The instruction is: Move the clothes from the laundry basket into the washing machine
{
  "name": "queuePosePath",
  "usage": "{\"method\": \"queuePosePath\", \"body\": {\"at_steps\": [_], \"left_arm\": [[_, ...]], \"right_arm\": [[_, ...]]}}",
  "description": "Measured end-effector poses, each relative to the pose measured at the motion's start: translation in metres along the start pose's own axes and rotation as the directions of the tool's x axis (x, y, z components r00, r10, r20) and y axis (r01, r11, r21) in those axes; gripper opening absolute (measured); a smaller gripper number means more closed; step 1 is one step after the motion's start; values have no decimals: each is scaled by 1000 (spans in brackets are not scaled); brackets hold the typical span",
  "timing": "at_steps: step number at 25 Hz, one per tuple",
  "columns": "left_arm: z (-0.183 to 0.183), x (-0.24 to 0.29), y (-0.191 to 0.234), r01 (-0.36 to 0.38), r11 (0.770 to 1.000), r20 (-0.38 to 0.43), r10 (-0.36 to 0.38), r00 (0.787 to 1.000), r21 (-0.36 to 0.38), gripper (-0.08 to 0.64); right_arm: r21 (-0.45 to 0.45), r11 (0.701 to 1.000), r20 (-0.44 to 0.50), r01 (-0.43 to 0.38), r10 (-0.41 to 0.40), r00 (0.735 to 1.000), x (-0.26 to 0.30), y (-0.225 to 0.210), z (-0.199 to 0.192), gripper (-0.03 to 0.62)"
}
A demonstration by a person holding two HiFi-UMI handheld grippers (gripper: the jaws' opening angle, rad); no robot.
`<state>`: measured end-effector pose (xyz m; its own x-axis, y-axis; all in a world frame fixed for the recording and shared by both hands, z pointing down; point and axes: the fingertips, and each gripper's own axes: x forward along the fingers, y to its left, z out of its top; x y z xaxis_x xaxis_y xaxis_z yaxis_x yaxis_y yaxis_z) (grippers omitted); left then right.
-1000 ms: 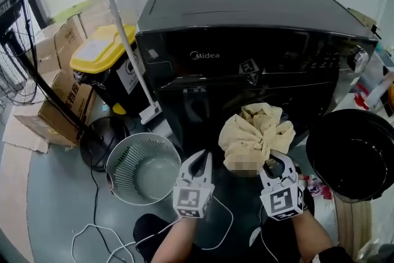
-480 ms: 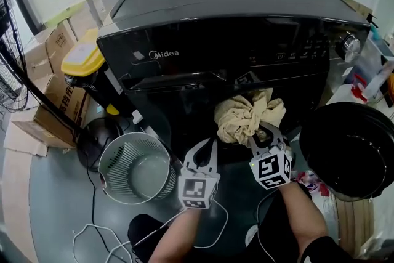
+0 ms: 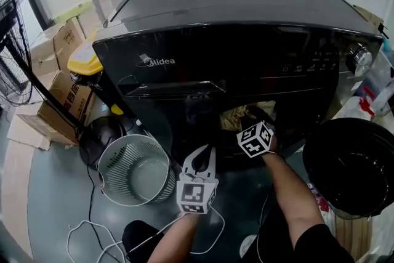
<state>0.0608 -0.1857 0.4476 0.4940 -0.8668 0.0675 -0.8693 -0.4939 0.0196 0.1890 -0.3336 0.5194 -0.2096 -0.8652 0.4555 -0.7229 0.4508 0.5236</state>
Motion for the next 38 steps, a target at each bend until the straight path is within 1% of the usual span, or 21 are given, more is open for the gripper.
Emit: {"method": "queuePosePath", "body": {"at_steps": [2,4,6,7,8,11,14,18,23,28,29,31,32,33,38], "left_arm": [[-4,4,1,-8,1000,-10,8,1000,-1,6],[-8,6,2,-15,1000,-20,15,1000,1,6],[-12,6,5,-26,1000,-33,26,999,3,6],[-14,6,6,-32,999,-41,32,999,3,6],[-16,6,6,-35,999,-48,35,998,3,6],[-15,7,7,-34,999,-52,34,998,5,6],[-8,8,6,-26,1000,-37,26,999,4,6],[-3,9,7,-18,1000,-28,18,999,5,6],[7,9,1,3,1000,-16,-3,1000,16,6],[16,-1,-12,43,996,-9,-42,999,80,6],[18,-4,-14,46,996,-5,-46,999,80,6],[23,-8,-19,53,996,6,-54,999,73,6],[26,-10,-21,57,996,12,-58,998,71,6],[28,-12,-24,61,996,17,-63,998,70,6],[32,-16,-32,75,995,29,-77,997,64,6]], "right_arm": [[22,1000,-34,-9,10,999,20,-6,-5,97],[51,998,-44,-23,26,999,32,-13,-1,118],[78,996,-25,-45,47,999,34,-19,10,174],[89,995,-7,-54,54,998,31,-21,16,219],[98,994,15,-58,57,998,25,-23,21,249],[118,992,102,-51,39,994,-2,-26,39,258],[151,988,188,-31,2,982,-41,-29,54,259],[210,977,259,-36,-20,966,-94,-24,61,259],[269,962,297,-45,-38,954,-155,-9,57,259],[368,929,286,-31,-82,955,-199,3,33,257],[380,925,286,-21,-96,953,-207,4,30,239],[400,916,291,16,-144,946,-222,4,28,120],[409,912,296,33,-167,941,-229,3,29,48],[416,908,299,43,-181,937,-233,3,29,13],[440,897,311,36,-190,931,-239,6,33,11]]}}
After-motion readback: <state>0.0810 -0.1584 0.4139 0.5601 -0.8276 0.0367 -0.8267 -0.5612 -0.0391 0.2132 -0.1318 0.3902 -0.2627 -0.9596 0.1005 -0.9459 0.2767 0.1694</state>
